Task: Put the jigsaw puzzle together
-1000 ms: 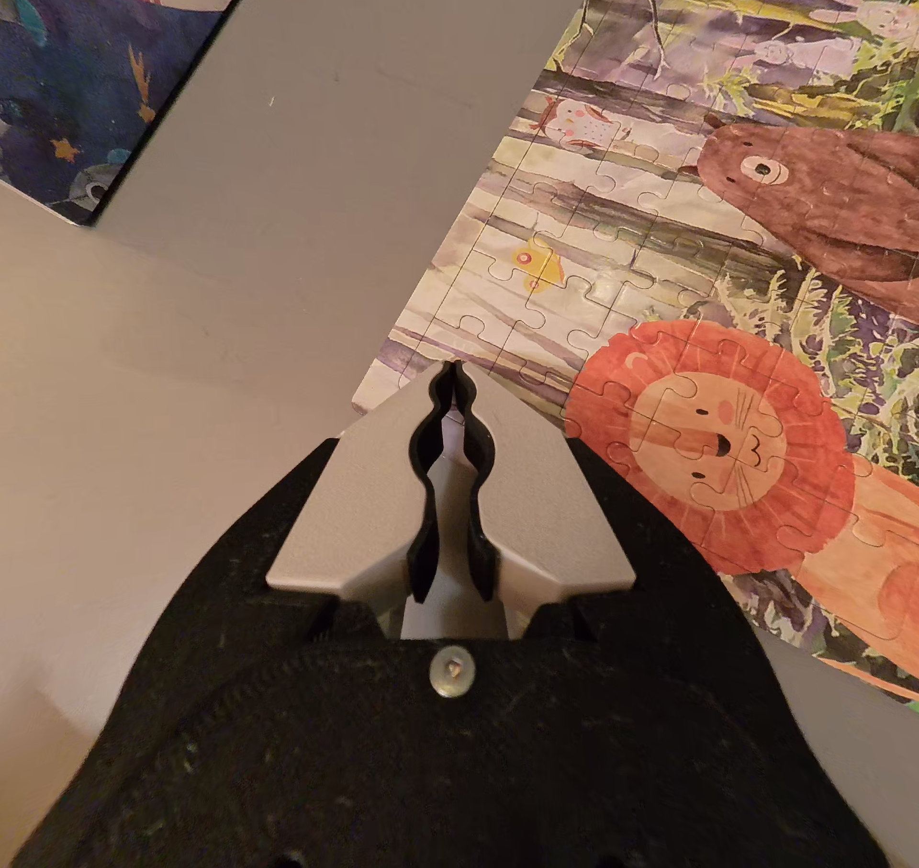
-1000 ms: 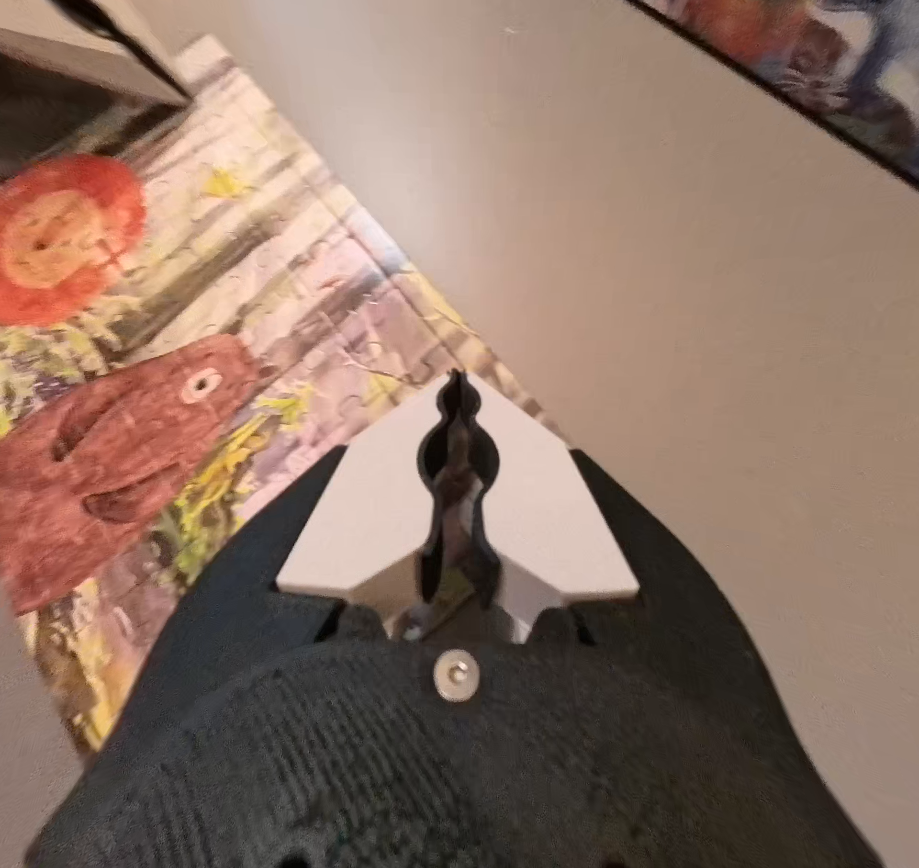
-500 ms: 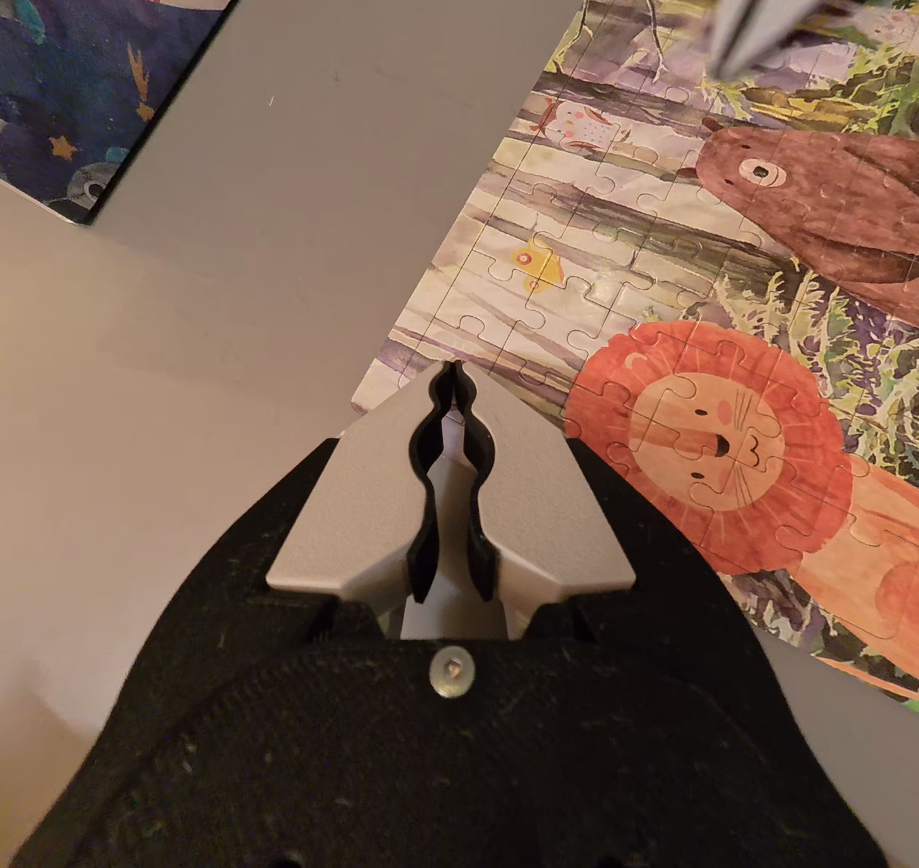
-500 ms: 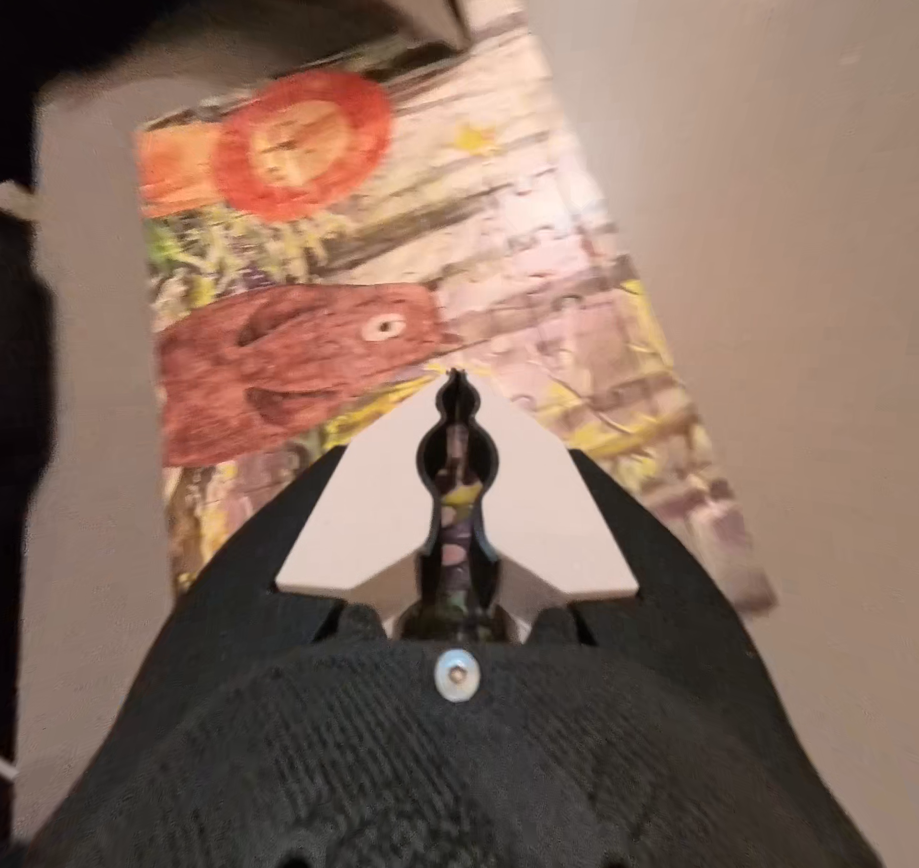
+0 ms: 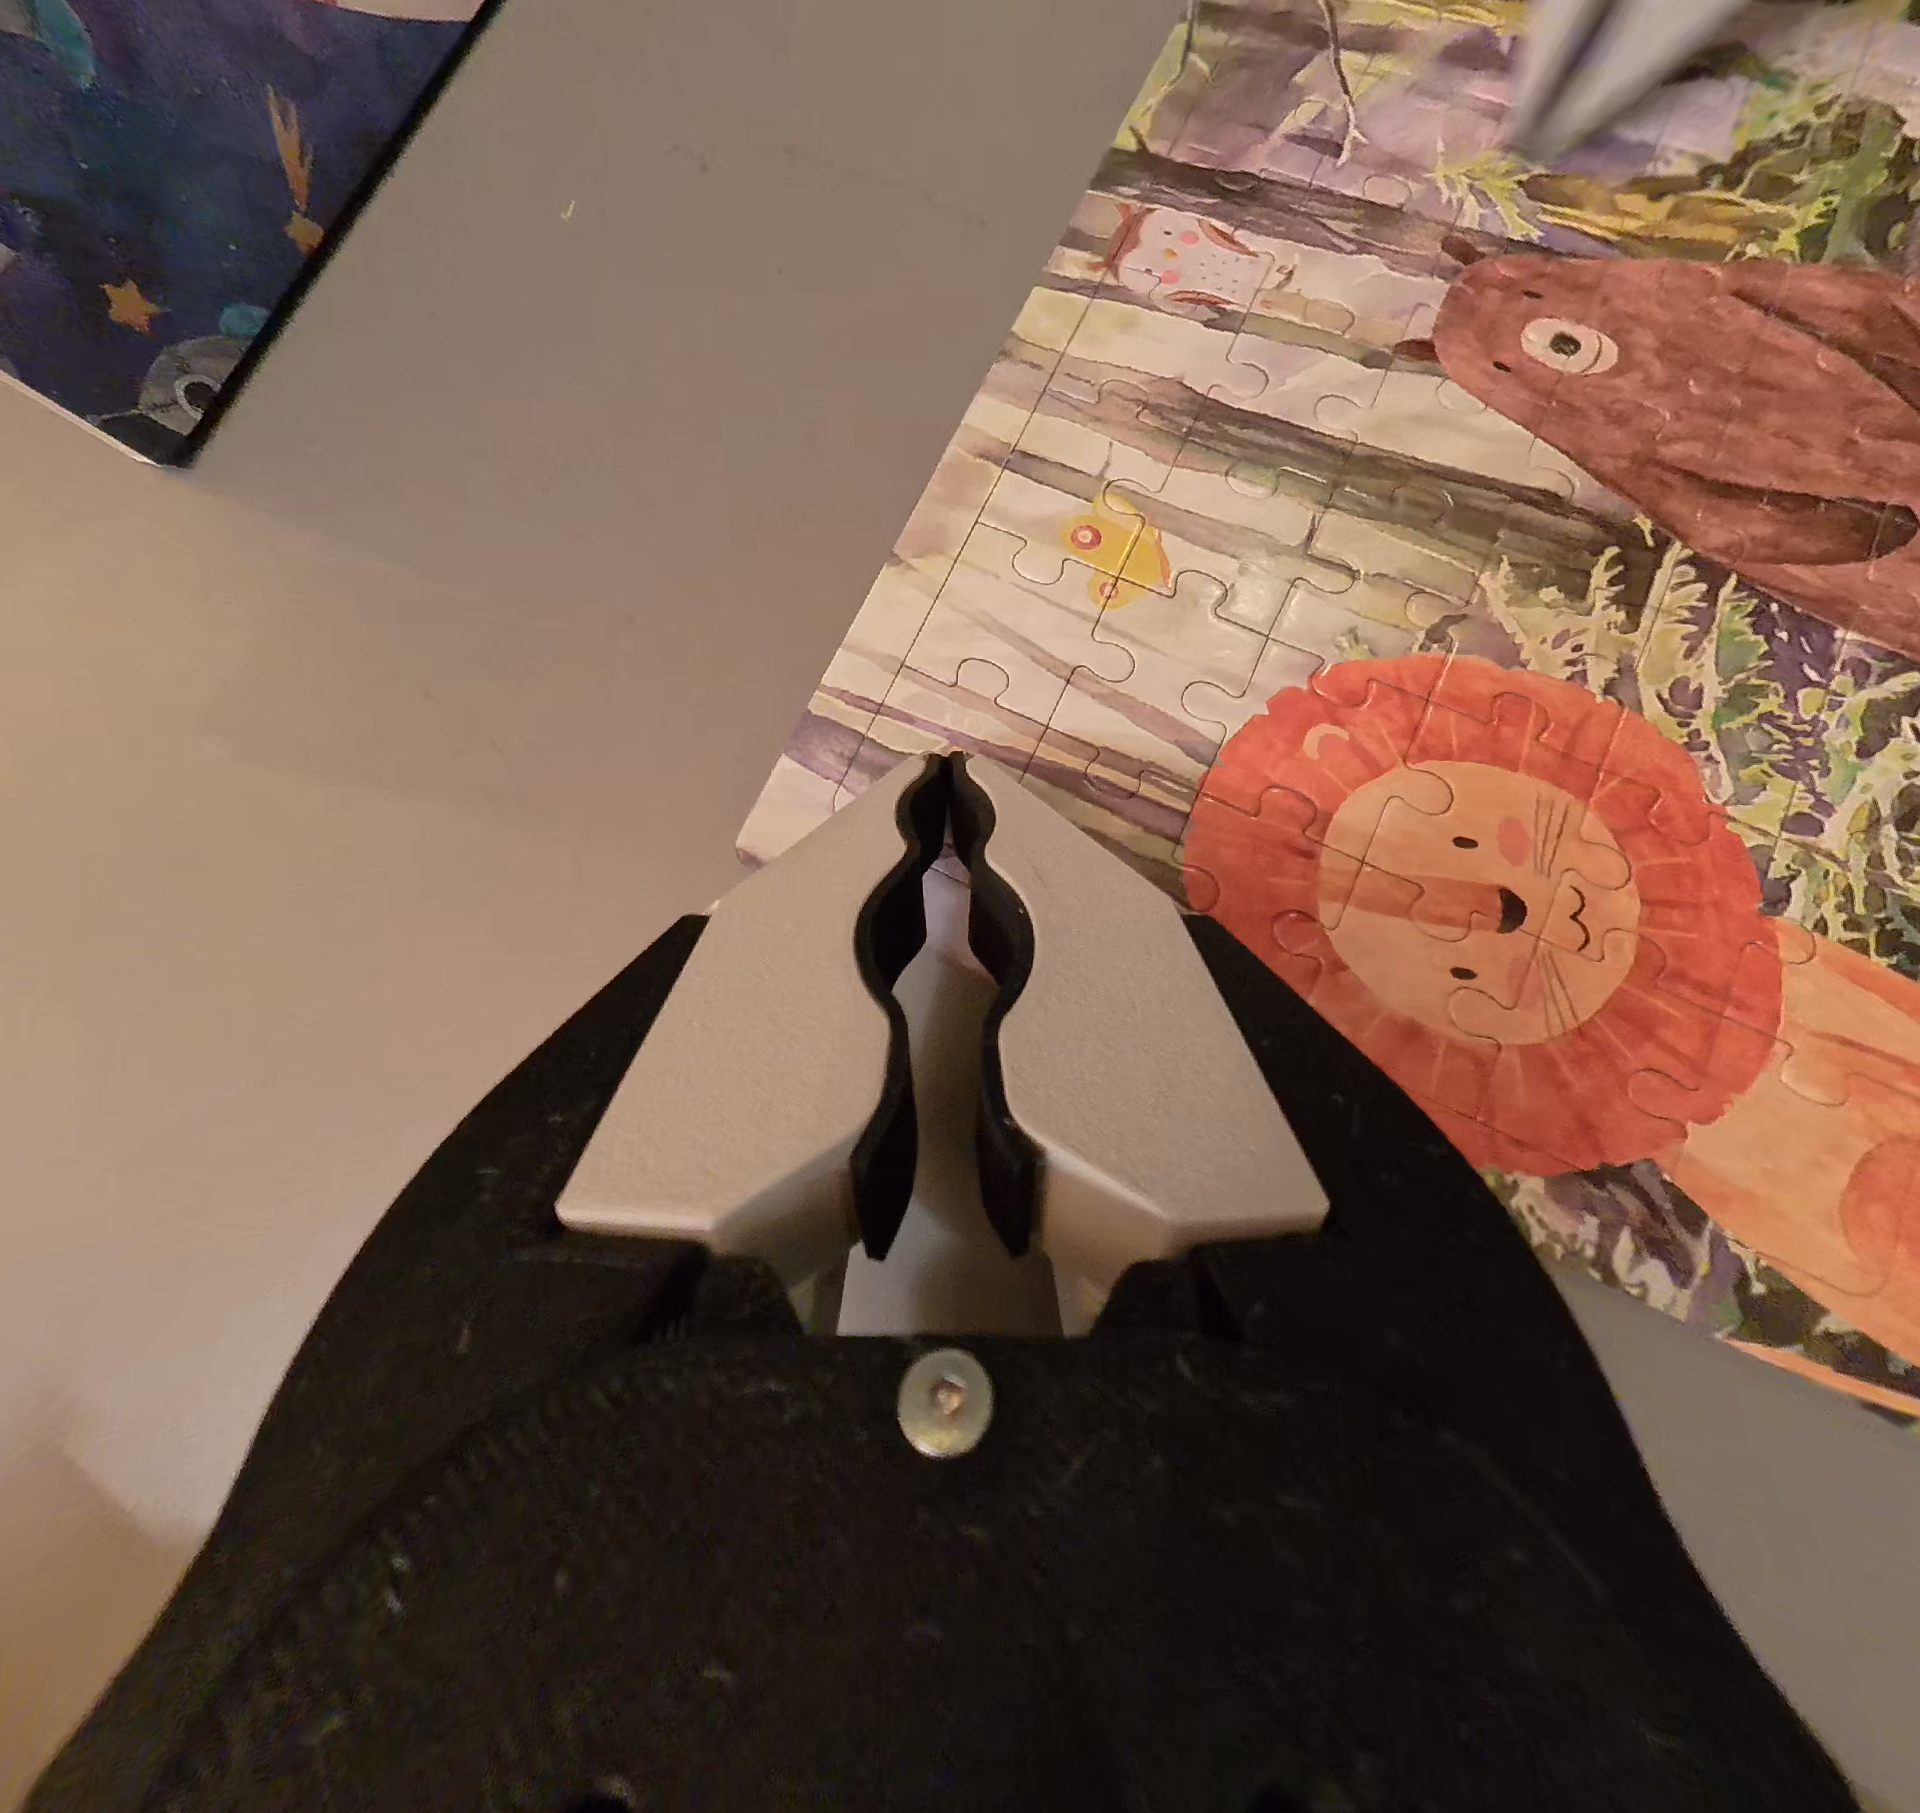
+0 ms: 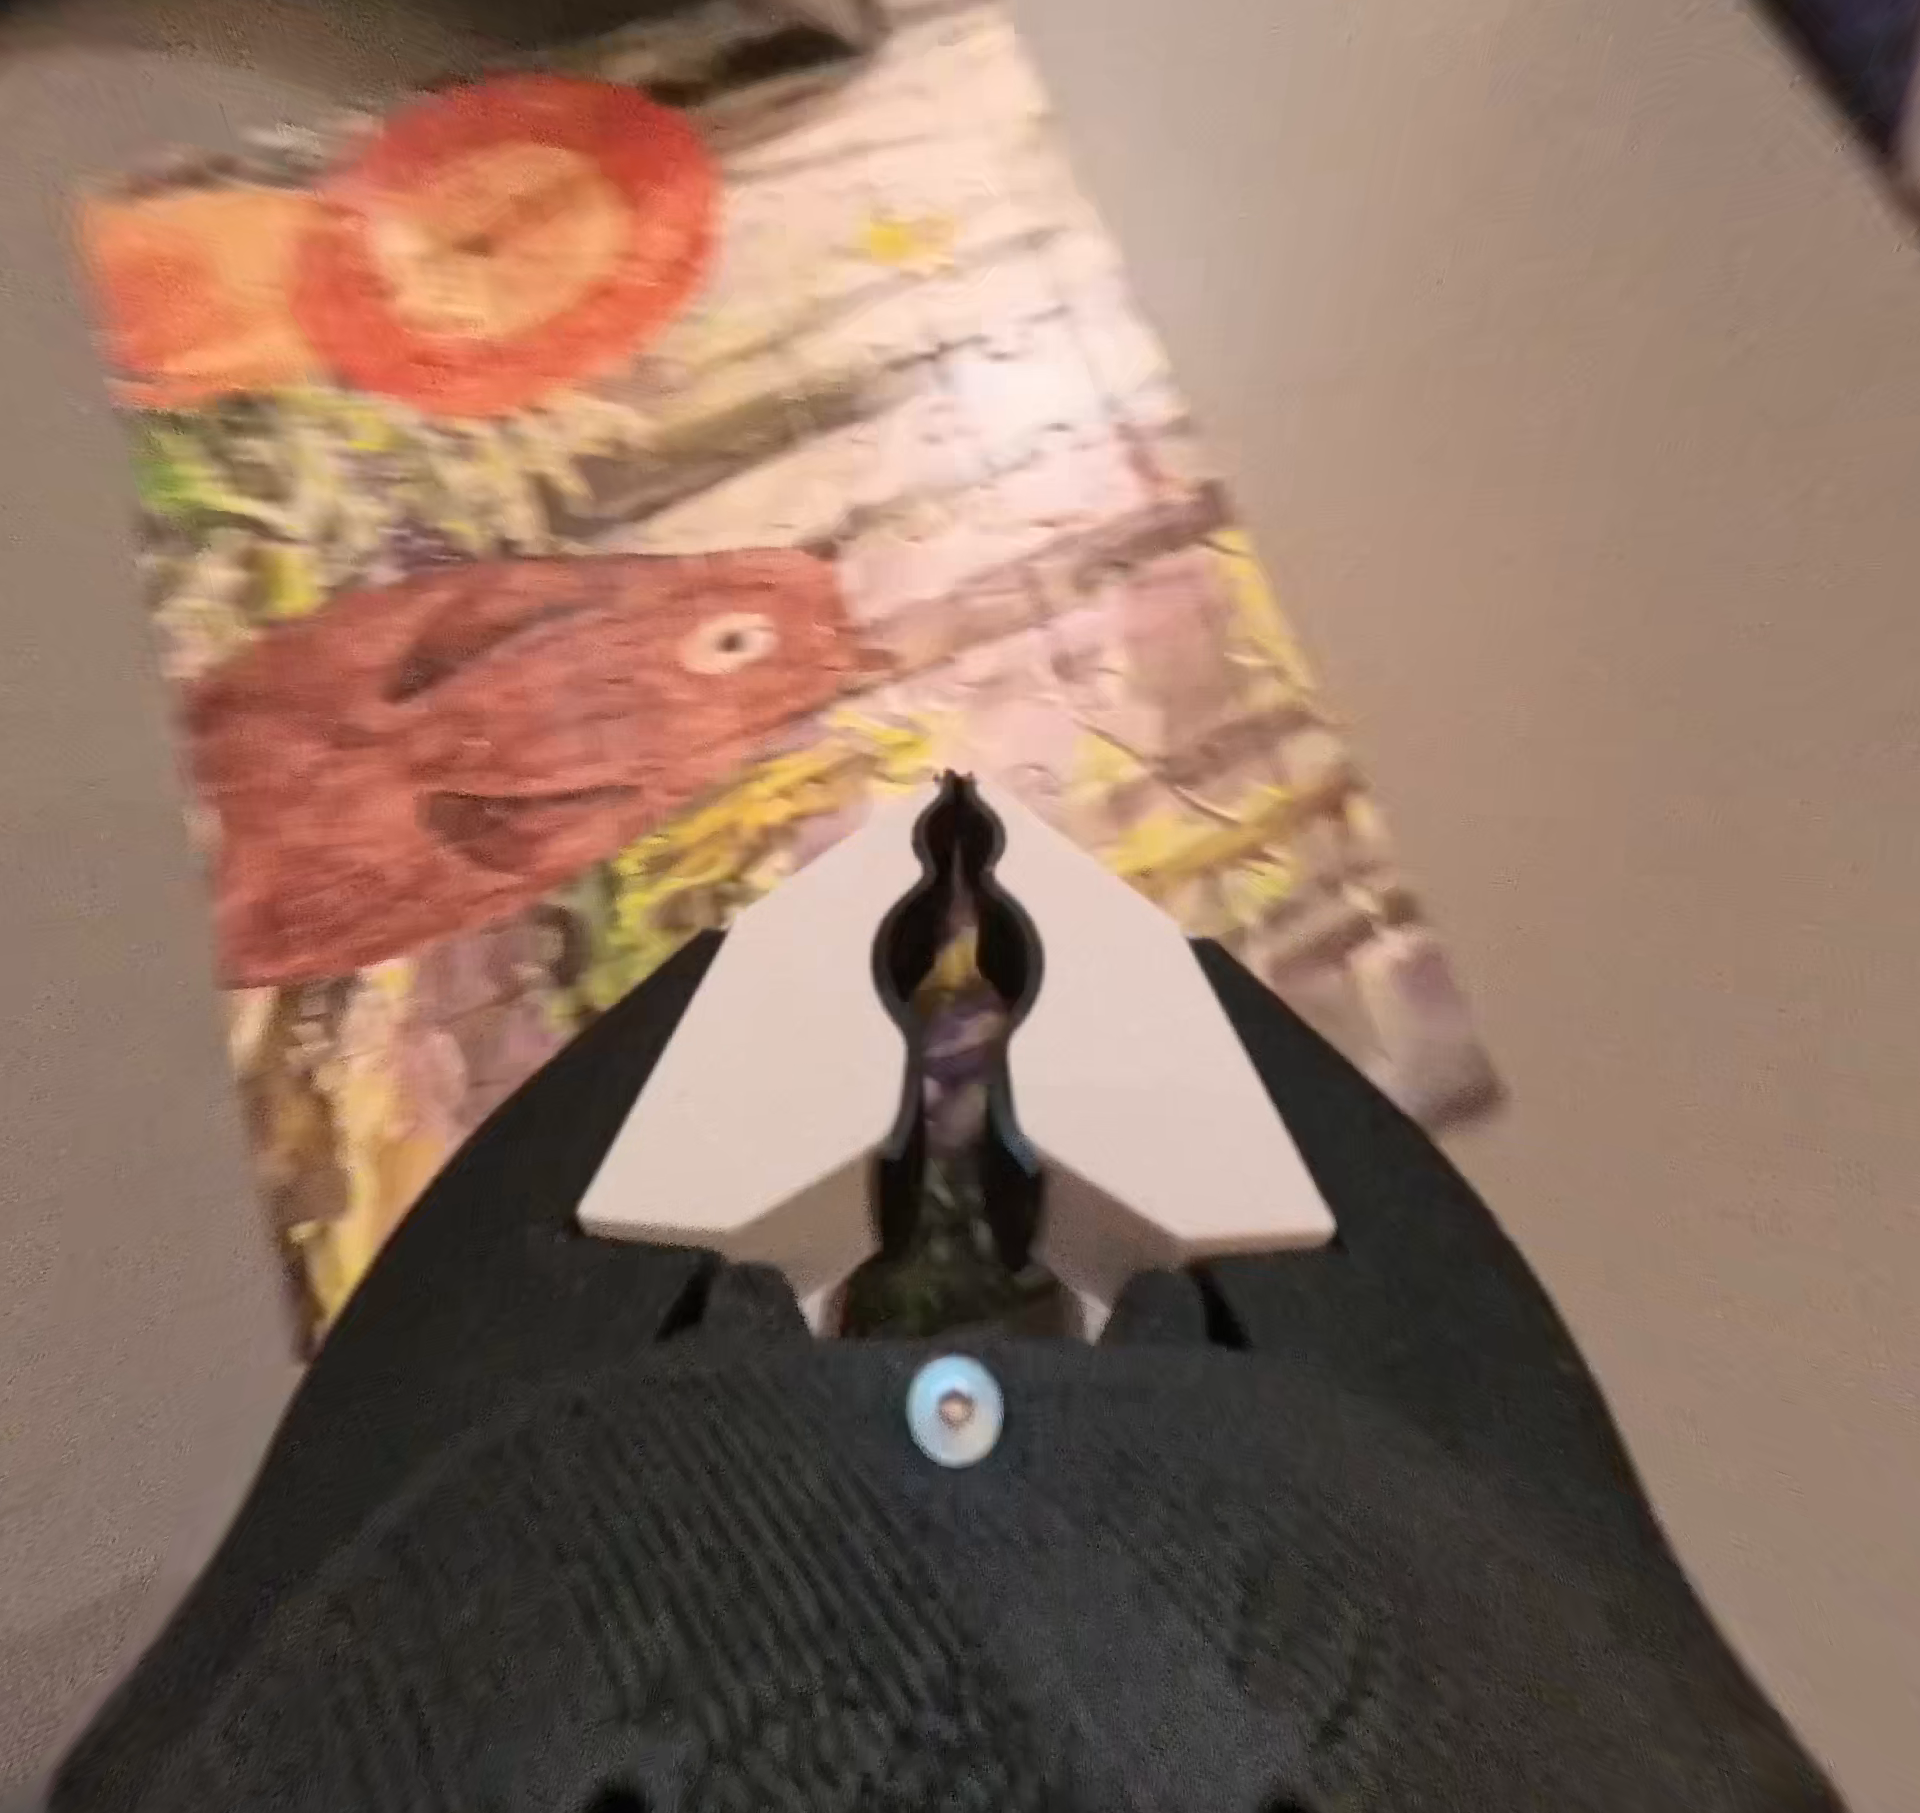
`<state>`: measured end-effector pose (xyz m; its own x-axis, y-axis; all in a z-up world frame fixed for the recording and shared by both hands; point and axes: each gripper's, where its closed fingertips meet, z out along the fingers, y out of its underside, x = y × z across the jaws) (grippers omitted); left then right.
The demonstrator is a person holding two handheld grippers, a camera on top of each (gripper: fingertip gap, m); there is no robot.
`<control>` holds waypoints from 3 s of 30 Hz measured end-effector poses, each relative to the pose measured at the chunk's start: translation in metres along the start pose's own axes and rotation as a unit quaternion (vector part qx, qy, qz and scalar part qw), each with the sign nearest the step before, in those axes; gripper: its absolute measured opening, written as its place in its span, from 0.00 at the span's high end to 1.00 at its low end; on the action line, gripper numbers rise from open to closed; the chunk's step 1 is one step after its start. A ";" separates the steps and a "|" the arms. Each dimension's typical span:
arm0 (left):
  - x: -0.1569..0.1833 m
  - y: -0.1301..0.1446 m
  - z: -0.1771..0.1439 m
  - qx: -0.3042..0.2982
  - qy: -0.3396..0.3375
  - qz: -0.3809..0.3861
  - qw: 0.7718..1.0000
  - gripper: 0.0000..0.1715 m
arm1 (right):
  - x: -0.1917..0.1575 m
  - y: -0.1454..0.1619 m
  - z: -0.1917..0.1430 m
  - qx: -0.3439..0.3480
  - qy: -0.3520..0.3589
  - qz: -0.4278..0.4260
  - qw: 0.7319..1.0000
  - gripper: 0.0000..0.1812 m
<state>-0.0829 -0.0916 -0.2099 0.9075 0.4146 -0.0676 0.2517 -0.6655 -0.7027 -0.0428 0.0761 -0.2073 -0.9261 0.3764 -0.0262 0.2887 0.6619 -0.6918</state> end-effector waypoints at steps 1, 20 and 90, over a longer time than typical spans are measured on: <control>0.000 0.000 0.000 0.000 0.000 0.000 1.000 1.00 | 0.009 0.003 -0.004 -0.007 0.027 -0.008 1.000 1.00; 0.001 0.002 -0.002 0.000 0.001 -0.001 1.000 1.00 | 0.006 0.009 -0.010 -0.015 0.023 0.000 1.000 1.00; 0.002 0.003 -0.004 0.007 -0.002 -0.007 1.000 1.00 | -0.065 0.039 -0.034 0.018 0.076 -0.032 0.996 1.00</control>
<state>-0.0794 -0.0948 -0.2093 0.9026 0.4261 -0.0615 0.2586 -0.6509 -0.7138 0.0368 0.0996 -0.2080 -0.8938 0.4299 0.1277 0.2180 0.6654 -0.7140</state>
